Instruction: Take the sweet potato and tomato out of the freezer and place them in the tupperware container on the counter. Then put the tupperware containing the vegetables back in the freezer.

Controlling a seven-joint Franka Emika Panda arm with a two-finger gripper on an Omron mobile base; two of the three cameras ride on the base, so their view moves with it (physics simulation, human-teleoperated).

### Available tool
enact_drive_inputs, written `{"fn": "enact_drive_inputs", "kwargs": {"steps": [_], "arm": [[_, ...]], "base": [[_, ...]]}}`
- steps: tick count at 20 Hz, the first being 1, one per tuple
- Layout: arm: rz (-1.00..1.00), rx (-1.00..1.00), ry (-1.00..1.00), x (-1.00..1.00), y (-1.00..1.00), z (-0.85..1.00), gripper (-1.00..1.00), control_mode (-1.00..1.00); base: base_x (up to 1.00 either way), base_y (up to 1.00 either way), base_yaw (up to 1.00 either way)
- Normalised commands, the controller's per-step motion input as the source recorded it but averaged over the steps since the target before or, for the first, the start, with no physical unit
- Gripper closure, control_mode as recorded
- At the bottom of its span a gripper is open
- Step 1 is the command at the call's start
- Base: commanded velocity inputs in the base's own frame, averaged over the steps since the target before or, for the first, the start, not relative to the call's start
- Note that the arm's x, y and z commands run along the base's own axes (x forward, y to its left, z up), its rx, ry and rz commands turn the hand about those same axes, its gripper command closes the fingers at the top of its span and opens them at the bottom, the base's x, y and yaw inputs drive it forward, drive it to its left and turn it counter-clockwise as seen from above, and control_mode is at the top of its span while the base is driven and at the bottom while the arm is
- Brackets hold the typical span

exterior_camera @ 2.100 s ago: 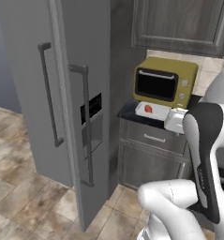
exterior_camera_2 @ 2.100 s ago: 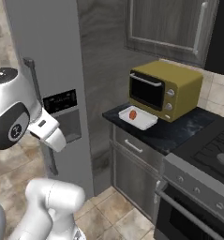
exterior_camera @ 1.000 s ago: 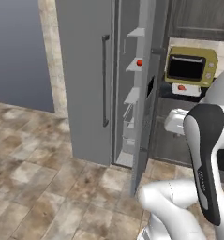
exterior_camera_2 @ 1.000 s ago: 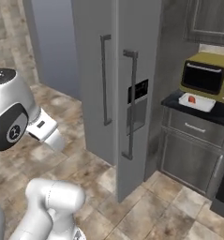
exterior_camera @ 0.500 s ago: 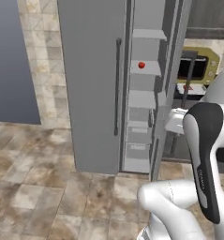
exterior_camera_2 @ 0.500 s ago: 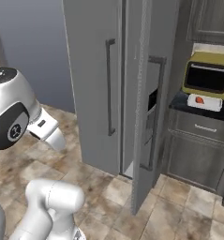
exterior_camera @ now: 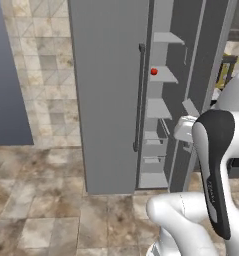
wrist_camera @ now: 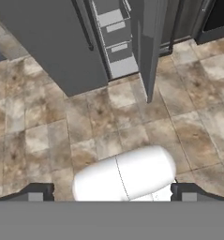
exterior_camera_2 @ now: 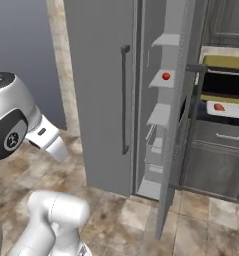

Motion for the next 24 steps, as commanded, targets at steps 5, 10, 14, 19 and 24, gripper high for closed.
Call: {"fn": "enact_drive_inputs", "kwargs": {"steps": [5, 10, 14, 19, 24], "arm": [[0.00, 0.00, 0.00, 0.00, 0.00, 0.00, -1.00, 1.00], [0.00, 0.00, 0.00, 0.00, 0.00, 0.00, -1.00, 1.00], [0.00, 0.00, 0.00, 0.00, 0.00, 0.00, -1.00, 1.00], [0.00, 0.00, 0.00, 0.00, 0.00, 0.00, -1.00, 1.00], [0.00, 0.00, 0.00, 0.00, 0.00, 0.00, -1.00, 1.00]], "base": [[0.74, 0.10, -0.21], [0.72, 0.00, -0.16], [0.69, 0.21, -0.15], [0.67, 0.13, -0.16], [0.58, 0.06, -0.15]]}}
